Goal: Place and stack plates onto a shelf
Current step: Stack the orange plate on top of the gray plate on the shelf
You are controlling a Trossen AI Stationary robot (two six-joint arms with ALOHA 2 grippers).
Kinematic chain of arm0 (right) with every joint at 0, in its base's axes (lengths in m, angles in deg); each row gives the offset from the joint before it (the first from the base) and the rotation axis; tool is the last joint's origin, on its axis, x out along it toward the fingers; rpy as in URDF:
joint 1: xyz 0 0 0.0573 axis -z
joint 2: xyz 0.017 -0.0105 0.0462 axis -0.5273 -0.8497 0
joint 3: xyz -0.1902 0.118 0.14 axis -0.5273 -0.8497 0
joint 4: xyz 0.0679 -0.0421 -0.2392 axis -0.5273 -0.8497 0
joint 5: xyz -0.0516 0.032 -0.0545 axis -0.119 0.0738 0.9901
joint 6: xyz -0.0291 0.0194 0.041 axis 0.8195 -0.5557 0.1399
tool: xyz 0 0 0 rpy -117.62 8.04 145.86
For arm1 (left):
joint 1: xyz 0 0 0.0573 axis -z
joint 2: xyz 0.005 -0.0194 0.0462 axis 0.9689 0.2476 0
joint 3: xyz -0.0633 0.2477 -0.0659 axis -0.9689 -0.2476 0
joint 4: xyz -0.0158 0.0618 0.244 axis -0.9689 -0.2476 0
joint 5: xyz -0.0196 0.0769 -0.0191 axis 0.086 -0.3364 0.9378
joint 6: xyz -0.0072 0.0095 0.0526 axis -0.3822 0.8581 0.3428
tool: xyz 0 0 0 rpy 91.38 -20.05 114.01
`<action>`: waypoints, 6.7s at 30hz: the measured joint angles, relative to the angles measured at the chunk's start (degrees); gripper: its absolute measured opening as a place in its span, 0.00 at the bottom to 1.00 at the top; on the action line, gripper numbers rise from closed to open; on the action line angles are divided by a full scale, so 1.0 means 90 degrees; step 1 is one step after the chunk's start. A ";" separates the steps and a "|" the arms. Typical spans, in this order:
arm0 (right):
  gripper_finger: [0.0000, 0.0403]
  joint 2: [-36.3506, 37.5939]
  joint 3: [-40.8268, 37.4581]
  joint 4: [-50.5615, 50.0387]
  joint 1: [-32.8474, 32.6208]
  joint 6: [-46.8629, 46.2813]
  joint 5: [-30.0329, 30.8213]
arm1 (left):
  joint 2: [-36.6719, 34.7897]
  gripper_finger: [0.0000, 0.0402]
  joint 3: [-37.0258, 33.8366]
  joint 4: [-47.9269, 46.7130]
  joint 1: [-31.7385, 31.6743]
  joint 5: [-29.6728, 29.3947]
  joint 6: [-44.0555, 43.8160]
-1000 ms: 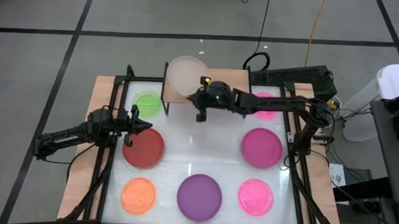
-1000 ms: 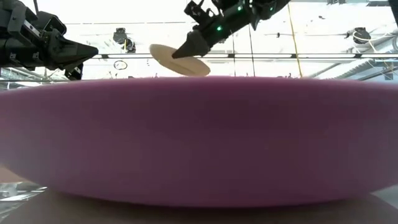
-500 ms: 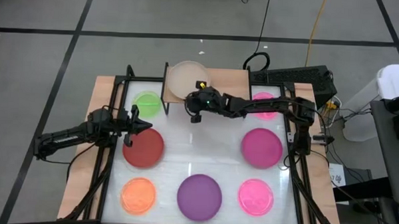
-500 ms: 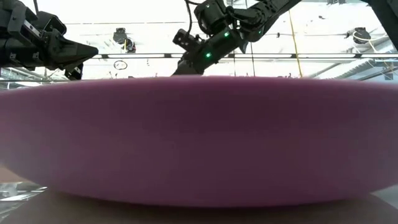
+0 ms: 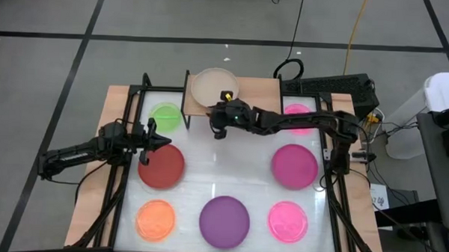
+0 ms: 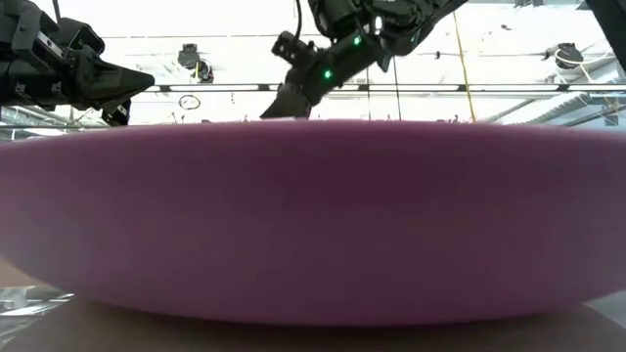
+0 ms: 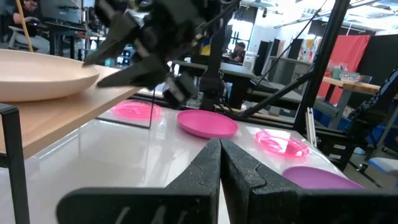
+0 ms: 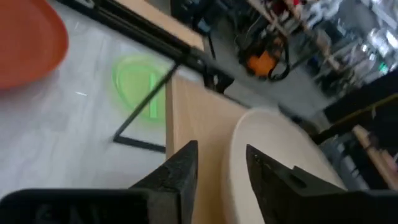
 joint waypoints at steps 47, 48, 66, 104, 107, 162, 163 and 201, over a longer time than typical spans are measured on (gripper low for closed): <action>0.26 0.5617 -0.6972 0.4708 -0.1958 -0.1412 0.0295 | 0.0002 0.02 -0.0005 0.0200 0.0001 0.0000 0.0249; 0.26 0.5615 -0.6972 0.4688 -0.1958 -0.1415 0.0295 | 0.0004 0.02 -0.0005 0.0314 0.0000 -0.0002 0.0346; 0.26 0.5615 -0.6972 0.4482 -0.1958 -0.1264 0.0324 | 0.0043 0.02 0.0000 0.3798 0.0090 0.0037 -0.2110; 0.26 0.5610 -0.6972 0.4060 -0.1812 -0.1428 0.0494 | 0.6935 0.02 0.5299 -0.4583 0.3232 -0.4709 -0.2316; 0.26 0.5610 -0.6972 0.4046 -0.1812 -0.1429 0.0494 | 0.7408 0.02 0.5502 -0.5583 0.3230 -0.4780 -0.3515; 0.26 0.5612 -0.6972 0.4181 -0.1776 -0.1310 0.0494 | 0.9345 0.03 0.6816 -0.6991 0.7410 -0.4674 -0.5190; 0.26 0.5612 -0.6972 0.4181 -0.1776 -0.1331 0.0494 | 0.9345 0.03 0.6782 -0.6991 0.7403 -0.4689 -0.5190; 0.26 0.5612 -0.6972 0.3924 -0.1778 -0.1767 0.0489 | 0.9338 0.03 0.4808 -0.5315 0.6254 -0.4128 -0.4922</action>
